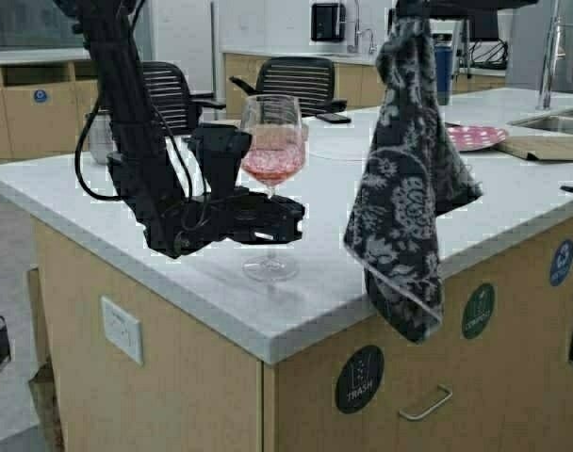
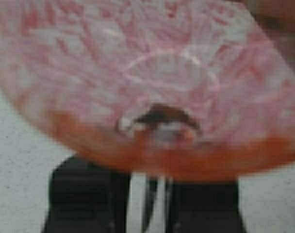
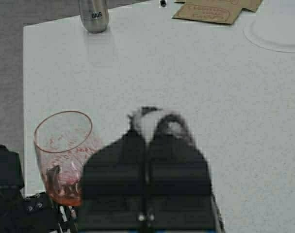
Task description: Get the cloth and wipe up the spill under the wine glass
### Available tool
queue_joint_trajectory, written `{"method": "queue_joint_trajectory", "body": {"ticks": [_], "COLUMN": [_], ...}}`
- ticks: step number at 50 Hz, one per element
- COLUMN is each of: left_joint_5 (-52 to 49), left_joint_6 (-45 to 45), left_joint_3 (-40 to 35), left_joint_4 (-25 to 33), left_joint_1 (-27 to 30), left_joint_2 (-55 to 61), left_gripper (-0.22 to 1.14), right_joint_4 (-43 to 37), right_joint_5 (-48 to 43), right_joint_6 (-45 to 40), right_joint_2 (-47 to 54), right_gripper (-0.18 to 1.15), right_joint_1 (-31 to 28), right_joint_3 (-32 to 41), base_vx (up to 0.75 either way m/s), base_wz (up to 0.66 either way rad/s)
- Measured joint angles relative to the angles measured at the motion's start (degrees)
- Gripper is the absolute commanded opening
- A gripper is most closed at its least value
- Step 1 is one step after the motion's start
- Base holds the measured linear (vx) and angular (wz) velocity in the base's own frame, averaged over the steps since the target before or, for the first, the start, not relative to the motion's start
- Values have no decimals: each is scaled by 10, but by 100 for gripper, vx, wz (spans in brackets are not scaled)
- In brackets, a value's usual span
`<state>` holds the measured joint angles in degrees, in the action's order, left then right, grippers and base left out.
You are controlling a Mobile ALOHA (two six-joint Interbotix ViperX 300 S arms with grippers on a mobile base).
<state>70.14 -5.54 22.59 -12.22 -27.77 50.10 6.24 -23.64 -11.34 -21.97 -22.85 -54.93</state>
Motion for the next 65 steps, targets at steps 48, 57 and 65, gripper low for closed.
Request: {"method": "queue_joint_trajectory", "body": {"ticks": [48, 57, 65], "left_joint_5": [-11, -84, -179], "left_joint_6": [-26, -49, -69], "left_joint_3": [250, 267, 248], "left_joint_4": [-18, -18, -18], "left_joint_1": [-6, -6, -6], "left_joint_2": [-315, -429, -513], "left_gripper": [10, 10, 10], "right_joint_4": [-83, -82, -81], "right_joint_5": [-54, -85, -97], "right_joint_6": [2, 0, -2], "right_joint_2": [397, 467, 516], "right_gripper": [6, 6, 6], "right_joint_1": [56, 29, -14], "right_joint_3": [323, 323, 323], "base_vx": [0, 0, 0], "base_wz": [0, 0, 0]}}
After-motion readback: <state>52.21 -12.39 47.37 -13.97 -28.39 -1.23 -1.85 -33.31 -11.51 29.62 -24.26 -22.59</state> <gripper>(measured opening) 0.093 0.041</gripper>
